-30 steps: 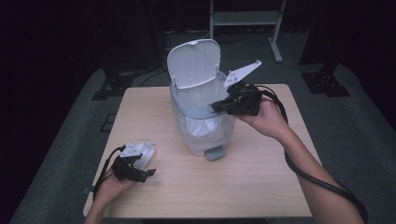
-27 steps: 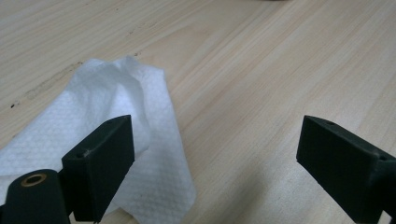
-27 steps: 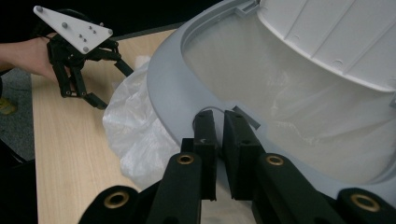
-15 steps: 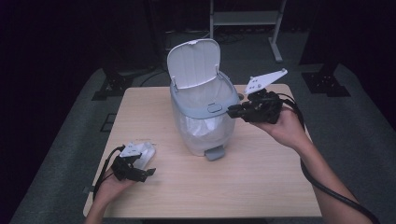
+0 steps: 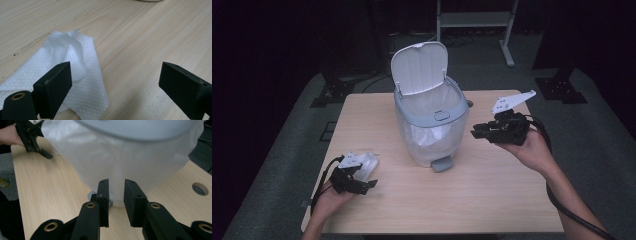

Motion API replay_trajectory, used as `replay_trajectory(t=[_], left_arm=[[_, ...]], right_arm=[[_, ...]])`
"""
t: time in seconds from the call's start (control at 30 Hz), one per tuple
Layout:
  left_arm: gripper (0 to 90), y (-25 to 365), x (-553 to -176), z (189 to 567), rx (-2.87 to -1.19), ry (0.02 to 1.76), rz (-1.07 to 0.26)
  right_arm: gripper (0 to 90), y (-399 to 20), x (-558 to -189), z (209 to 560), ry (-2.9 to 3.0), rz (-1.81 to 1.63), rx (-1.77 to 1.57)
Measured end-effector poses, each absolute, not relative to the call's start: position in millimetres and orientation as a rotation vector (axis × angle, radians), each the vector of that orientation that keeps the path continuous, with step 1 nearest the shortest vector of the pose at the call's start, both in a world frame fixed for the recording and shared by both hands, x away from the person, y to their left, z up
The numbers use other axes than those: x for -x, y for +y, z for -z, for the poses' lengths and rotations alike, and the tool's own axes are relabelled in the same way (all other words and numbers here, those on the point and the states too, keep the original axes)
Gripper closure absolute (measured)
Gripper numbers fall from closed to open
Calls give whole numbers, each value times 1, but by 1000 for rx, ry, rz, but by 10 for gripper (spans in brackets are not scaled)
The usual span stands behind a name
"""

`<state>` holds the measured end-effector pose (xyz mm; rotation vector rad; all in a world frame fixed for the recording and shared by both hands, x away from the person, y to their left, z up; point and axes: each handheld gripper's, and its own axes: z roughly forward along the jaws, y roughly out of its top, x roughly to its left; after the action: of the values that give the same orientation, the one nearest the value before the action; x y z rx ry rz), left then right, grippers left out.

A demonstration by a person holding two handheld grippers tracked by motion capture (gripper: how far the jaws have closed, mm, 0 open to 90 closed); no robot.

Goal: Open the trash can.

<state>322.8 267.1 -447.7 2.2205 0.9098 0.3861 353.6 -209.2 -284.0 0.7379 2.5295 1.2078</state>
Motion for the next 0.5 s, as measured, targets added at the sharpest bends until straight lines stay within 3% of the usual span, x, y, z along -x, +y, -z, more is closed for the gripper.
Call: replay_trajectory(t=[0.5], left_arm=[[103, 267, -323, 449, -2218, 914, -393]], right_arm=[[687, -235, -348, 332, 2531, -1225, -847]])
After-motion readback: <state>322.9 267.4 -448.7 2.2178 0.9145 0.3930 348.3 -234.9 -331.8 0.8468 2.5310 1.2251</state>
